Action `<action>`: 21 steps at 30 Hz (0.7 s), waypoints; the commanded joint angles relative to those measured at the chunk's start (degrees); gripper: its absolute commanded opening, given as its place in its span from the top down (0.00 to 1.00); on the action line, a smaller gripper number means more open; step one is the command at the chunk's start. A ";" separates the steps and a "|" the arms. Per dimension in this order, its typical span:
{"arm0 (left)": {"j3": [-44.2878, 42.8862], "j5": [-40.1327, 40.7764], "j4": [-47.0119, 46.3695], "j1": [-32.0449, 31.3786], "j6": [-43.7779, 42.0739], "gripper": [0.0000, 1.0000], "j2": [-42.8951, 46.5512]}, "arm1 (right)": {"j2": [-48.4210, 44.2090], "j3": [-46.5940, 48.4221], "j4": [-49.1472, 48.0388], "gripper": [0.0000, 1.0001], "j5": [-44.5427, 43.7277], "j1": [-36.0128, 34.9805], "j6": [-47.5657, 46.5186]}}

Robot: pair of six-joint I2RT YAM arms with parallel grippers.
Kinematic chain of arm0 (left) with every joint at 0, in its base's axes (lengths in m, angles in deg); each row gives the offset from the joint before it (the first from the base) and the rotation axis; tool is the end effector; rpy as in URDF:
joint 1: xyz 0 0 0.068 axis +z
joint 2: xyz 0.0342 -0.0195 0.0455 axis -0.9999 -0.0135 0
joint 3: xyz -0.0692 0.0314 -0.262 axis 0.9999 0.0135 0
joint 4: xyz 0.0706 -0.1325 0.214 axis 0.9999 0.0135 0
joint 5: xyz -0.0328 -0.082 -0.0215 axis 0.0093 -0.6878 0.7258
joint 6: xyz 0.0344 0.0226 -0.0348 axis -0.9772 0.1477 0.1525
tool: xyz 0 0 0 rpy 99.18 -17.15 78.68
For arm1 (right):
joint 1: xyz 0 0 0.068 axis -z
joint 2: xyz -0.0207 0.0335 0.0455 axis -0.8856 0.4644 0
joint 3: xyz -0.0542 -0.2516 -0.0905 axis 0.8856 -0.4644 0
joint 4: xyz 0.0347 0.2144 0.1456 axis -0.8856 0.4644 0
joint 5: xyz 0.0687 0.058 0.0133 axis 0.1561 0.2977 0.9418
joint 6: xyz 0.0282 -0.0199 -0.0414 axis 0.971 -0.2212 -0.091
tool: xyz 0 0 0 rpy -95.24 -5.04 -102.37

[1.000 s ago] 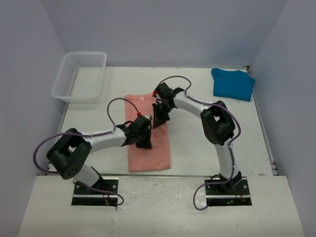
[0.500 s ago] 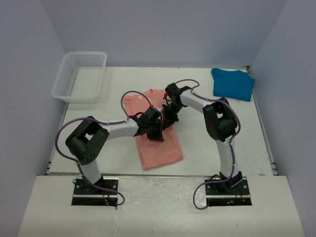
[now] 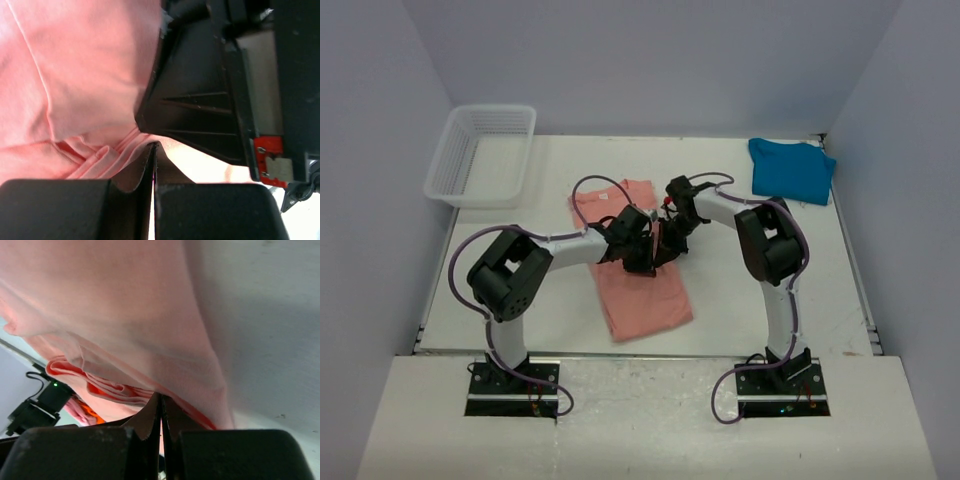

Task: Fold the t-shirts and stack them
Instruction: Fold the folded rectangular tshirt in 1/3 of the way

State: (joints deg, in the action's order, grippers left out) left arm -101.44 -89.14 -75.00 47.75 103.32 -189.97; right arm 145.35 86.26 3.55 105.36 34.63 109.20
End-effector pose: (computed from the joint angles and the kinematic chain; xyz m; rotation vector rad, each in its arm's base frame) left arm 0.2752 -0.2530 0.1468 0.1510 2.7340 -0.7412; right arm 0.3610 0.2102 0.1236 -0.0817 -2.8758 -0.7878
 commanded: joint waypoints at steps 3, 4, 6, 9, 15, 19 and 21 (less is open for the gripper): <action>-2.19 0.70 -0.89 2.89 -2.75 1.00 -3.65 | -5.05 -5.34 -3.64 1.00 0.84 1.69 5.21; -2.19 0.61 -1.06 3.15 -2.84 1.00 -4.09 | -5.93 -7.17 -4.51 1.00 0.23 1.78 5.83; -2.45 0.69 -1.15 3.94 -3.01 1.00 -4.70 | -8.21 -9.90 -6.18 1.00 -1.01 1.86 7.59; -3.50 0.52 -0.98 5.17 -3.63 1.00 -6.11 | -10.33 -12.20 -7.85 1.00 -0.58 1.86 9.35; -6.93 -1.59 -0.28 7.11 -5.12 1.00 -9.36 | -10.86 -15.53 -9.79 1.00 -0.22 1.78 10.75; -9.13 -2.47 0.08 7.55 -5.65 1.00 -11.03 | -10.42 -17.82 -11.72 1.00 0.74 1.86 11.46; -10.27 -2.99 0.43 7.64 -6.44 1.00 -12.43 | -10.25 -18.61 -12.25 1.00 0.75 1.86 11.46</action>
State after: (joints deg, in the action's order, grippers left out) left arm -109.68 -99.35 -72.99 53.52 101.15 -197.73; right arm 135.97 70.11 -10.22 105.42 37.36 120.00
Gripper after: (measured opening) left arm 0.002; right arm 0.003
